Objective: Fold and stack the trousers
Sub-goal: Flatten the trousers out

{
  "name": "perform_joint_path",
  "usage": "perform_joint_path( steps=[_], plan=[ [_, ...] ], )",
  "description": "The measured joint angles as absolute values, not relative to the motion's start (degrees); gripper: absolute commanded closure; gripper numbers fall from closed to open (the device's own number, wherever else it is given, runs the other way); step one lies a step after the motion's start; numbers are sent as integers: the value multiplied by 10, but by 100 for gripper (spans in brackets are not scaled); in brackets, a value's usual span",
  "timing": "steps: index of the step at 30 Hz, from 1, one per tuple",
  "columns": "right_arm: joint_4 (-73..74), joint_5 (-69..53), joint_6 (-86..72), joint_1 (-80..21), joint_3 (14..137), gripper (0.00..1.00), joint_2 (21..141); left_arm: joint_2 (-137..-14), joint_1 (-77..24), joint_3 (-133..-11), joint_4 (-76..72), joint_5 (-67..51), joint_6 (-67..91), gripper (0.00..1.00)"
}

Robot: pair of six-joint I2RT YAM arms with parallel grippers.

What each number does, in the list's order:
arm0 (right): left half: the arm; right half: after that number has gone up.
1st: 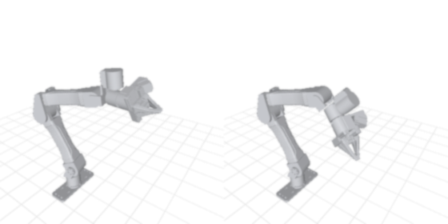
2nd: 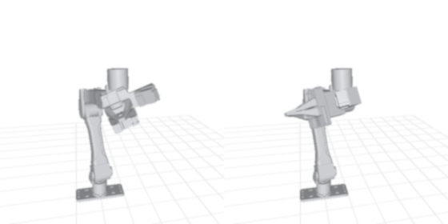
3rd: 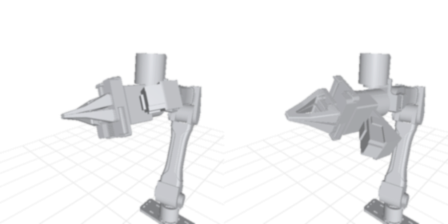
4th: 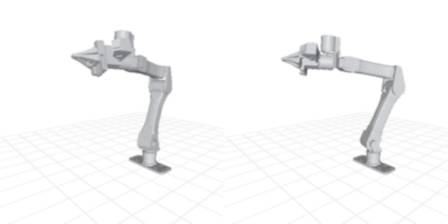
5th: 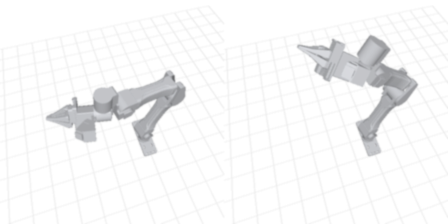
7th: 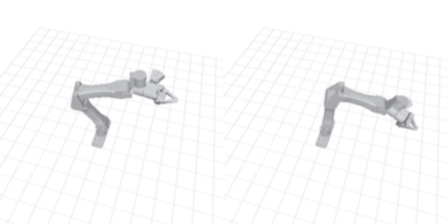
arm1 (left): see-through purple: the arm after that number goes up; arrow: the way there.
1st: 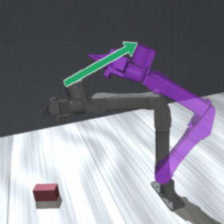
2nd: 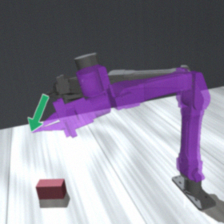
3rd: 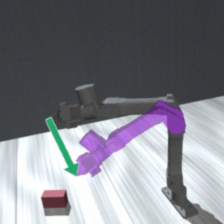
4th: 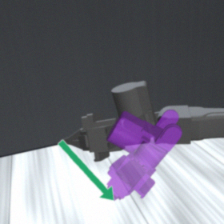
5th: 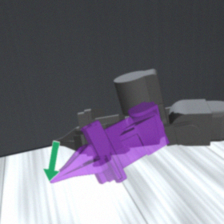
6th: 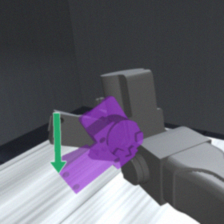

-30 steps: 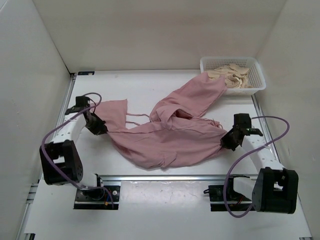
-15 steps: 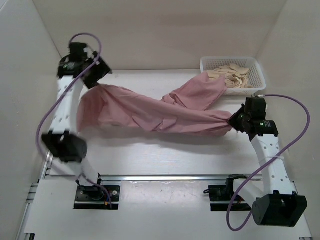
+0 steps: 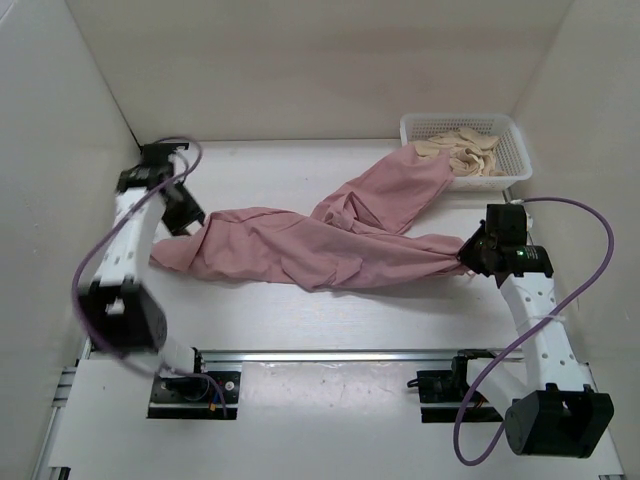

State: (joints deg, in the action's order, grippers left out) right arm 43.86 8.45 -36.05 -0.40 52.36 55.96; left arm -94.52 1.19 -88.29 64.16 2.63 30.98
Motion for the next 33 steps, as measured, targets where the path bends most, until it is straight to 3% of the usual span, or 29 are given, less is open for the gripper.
perform_joint_path(
  steps=[4, 6, 9, 15, 21, 25, 26, 27, 33],
  plan=[
    [438, 87, -340, -4, 523, 100, 564, -731, 73, -704, 607, 24, 329, 1],
    [438, 87, -333, -4, 523, 100, 569, -703, 78, -633, 594, 8, 339, 1],
    [438, 87, -325, -4, 523, 100, 578, -767, 82, -569, 566, -18, 351, 1],
    [437, 87, -320, -4, 519, 99, 584, -886, 89, -550, 506, -39, 371, 1],
    [436, 86, -320, -4, 515, 99, 588, -933, 91, -584, 474, -36, 389, 21],
    [436, 85, -321, -4, 515, 99, 588, -1002, 91, -599, 468, -35, 397, 62],
    [436, 84, -321, -4, 515, 99, 588, -1007, 91, -604, 473, -34, 397, 82],
    [436, 83, -321, -4, 515, 99, 588, -1009, 92, -609, 474, -33, 398, 90],
    [437, 77, -324, -4, 524, 100, 601, -1027, 101, -719, 513, -24, 380, 90]
  ],
)
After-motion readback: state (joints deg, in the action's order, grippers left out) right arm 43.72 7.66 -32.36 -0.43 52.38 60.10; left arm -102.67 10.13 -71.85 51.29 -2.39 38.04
